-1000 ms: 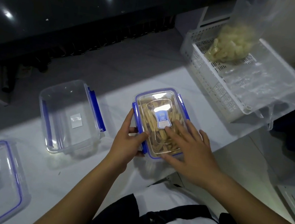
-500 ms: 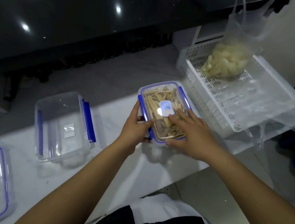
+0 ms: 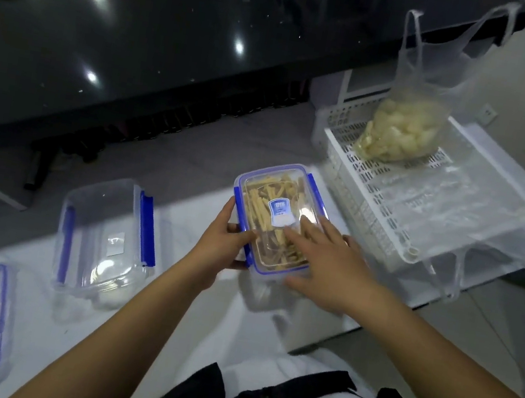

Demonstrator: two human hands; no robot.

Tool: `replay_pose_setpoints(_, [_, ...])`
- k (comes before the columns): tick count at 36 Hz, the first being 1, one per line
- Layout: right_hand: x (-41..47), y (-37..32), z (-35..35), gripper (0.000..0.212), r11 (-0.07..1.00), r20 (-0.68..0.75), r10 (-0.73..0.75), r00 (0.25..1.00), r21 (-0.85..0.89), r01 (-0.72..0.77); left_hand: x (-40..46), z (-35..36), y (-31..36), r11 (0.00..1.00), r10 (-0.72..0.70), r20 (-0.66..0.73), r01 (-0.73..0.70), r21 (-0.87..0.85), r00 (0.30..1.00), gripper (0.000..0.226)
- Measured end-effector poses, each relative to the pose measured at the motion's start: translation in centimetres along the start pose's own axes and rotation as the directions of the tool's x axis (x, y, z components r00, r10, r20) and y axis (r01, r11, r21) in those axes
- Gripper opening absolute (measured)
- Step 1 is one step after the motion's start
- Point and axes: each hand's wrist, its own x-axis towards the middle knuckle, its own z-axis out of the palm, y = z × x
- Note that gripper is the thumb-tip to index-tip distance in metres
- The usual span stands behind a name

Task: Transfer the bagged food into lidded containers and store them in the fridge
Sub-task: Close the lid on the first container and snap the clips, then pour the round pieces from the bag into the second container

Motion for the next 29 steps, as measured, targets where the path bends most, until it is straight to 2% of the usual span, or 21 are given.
replay_pose_setpoints(1, [-0.2, 0.3, -1.4, 0.075, 1.000, 0.054, -0.019, 0.998, -0.003, 0.019, 0.0, 0.0, 0.3, 0.999, 0.006, -0.008, -0.006, 0.049, 1.000, 0.071])
replay_pose_setpoints(3, [-0.4, 1.4, -5.2, 0.065, 0.988, 0.057, -0.021, 0.998, 0.154, 0.012, 0.1, -0.2, 0.8, 0.962, 0.077, -0.062, -0.058, 0.266, 0.995, 0.076])
replay_pose_setpoints(4, [-0.4, 2.3, -7.3, 0.065, 0.963, -0.013, -0.005, 1.000, 0.271, 0.009, 0.2, -0.3, 1.1, 0.906, 0.143, -0.079, -0.099, 0.412, 0.986, 0.080])
replay_pose_setpoints(6, [-0.2, 4.7, -11.5, 0.069, 0.905, -0.293, 0.084, 0.953, 0.422, 0.050, 0.5, -0.3, 1.7, 0.755, 0.272, -0.050, -0.181, 0.631, 0.961, 0.088])
replay_pose_setpoints(8, [0.7, 7.9, -15.1, 0.072, 0.872, -0.593, 0.252, 0.765, 0.483, 0.087, 1.0, 0.4, 2.7, 0.588, 0.359, 0.054, -0.271, 0.762, 0.932, 0.090])
replay_pose_setpoints(9, [1.3, 9.6, -16.6, 0.076, 0.848, -0.668, 0.336, 0.664, 0.521, 0.096, 1.4, 0.9, 3.1, 0.467, 0.386, 0.128, -0.313, 0.827, 0.914, 0.089])
replay_pose_setpoints(10, [2.0, 11.3, -17.9, 0.082, 0.802, -0.688, 0.409, 0.599, 0.585, 0.124, 1.9, 1.6, 3.5, 0.346, 0.385, 0.198, -0.340, 0.874, 0.902, 0.087])
replay_pose_setpoints(11, [2.8, 12.9, -19.0, 0.090, 0.728, -0.662, 0.478, 0.578, 0.666, 0.161, 2.4, 2.3, 3.7, 0.259, 0.359, 0.249, -0.352, 0.900, 0.900, 0.086])
replay_pose_setpoints(13, [4.2, 15.5, -20.9, 0.104, 0.565, -0.558, 0.586, 0.588, 0.801, 0.197, 3.0, 3.6, 3.4, 0.160, 0.281, 0.302, -0.355, 0.921, 0.911, 0.082])
replay_pose_setpoints(15, [5.5, 17.2, -22.3, 0.114, 0.448, -0.471, 0.637, 0.610, 0.871, 0.204, 3.3, 4.4, 2.5, 0.106, 0.255, 0.318, -0.353, 0.930, 0.913, 0.077])
replay_pose_setpoints(18, [7.2, 18.5, -23.7, 0.117, 0.375, -0.396, 0.643, 0.655, 0.909, 0.181, 3.6, 4.7, 1.4, 0.102, 0.293, 0.307, -0.349, 0.932, 0.906, 0.073])
replay_pose_setpoints(20, [7.9, 18.6, -24.3, 0.101, 0.360, -0.361, 0.619, 0.697, 0.920, 0.156, 3.6, 4.7, 1.3, 0.096, 0.308, 0.304, -0.347, 0.933, 0.902, 0.073])
replay_pose_setpoints(22, [8.5, 17.8, -24.6, 0.077, 0.363, -0.323, 0.560, 0.763, 0.923, 0.125, 3.4, 4.9, 1.3, 0.090, 0.307, 0.304, -0.346, 0.934, 0.902, 0.076])
replay_pose_setpoints(25, [9.9, 16.5, -24.3, 0.092, 0.445, -0.304, 0.465, 0.831, 0.892, 0.078, 3.4, 5.0, 1.4, 0.113, 0.310, 0.290, -0.338, 0.934, 0.905, 0.074])
replay_pose_setpoints(26, [10.3, 15.9, -24.0, 0.082, 0.496, -0.328, 0.441, 0.836, 0.865, 0.078, 3.4, 5.0, 1.4, 0.112, 0.308, 0.287, -0.334, 0.936, 0.907, 0.071])
replay_pose_setpoints(29, [12.0, 14.6, -23.0, 0.029, 0.636, -0.416, 0.413, 0.811, 0.768, 0.070, 3.3, 5.0, 1.6, 0.093, 0.279, 0.281, -0.317, 0.944, 0.918, 0.067])
